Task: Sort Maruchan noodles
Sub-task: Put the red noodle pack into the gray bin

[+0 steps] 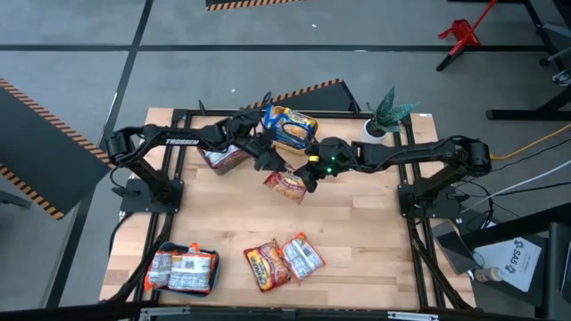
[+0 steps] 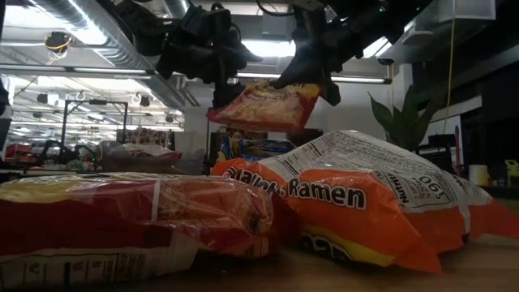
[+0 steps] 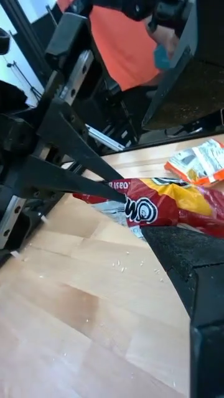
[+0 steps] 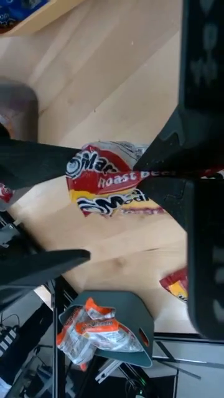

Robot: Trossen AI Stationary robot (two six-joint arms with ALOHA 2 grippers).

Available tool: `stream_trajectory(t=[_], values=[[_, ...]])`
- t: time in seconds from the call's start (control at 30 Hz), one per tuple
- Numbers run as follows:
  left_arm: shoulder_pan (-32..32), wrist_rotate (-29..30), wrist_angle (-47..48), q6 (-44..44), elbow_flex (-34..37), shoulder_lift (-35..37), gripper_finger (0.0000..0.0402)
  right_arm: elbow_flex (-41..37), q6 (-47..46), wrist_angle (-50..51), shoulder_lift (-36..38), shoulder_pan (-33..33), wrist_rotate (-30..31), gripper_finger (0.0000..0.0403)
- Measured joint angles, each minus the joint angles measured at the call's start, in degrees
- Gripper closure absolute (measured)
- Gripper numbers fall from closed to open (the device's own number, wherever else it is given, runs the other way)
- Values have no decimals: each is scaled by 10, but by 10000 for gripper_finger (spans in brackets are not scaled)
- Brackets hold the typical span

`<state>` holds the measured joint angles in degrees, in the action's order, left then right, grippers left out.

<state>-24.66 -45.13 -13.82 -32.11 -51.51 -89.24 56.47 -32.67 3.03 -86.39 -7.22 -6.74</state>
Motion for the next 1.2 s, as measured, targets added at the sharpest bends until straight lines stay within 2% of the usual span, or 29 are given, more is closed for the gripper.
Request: stream_trajectory(t=[0.3, 0.47, 0.6, 0.83, 1.2], values=[[-37, 13, 26, 24, 0, 0, 147, 0, -4, -1, 0, 1, -23, 403], [-46, -16, 31, 22, 0, 0, 146, 0, -4, -2, 0, 1, -23, 403], [-25, -17, 31, 27, 0, 0, 146, 0, -1, -4, 0, 1, -16, 403], [14, 28, 24, 71, 0, 0, 146, 0, 0, -29, 0, 1, -14, 403], [45, 62, 21, 58, 0, -4, 151, 16, 3, -31, 0, 1, -18, 403]])
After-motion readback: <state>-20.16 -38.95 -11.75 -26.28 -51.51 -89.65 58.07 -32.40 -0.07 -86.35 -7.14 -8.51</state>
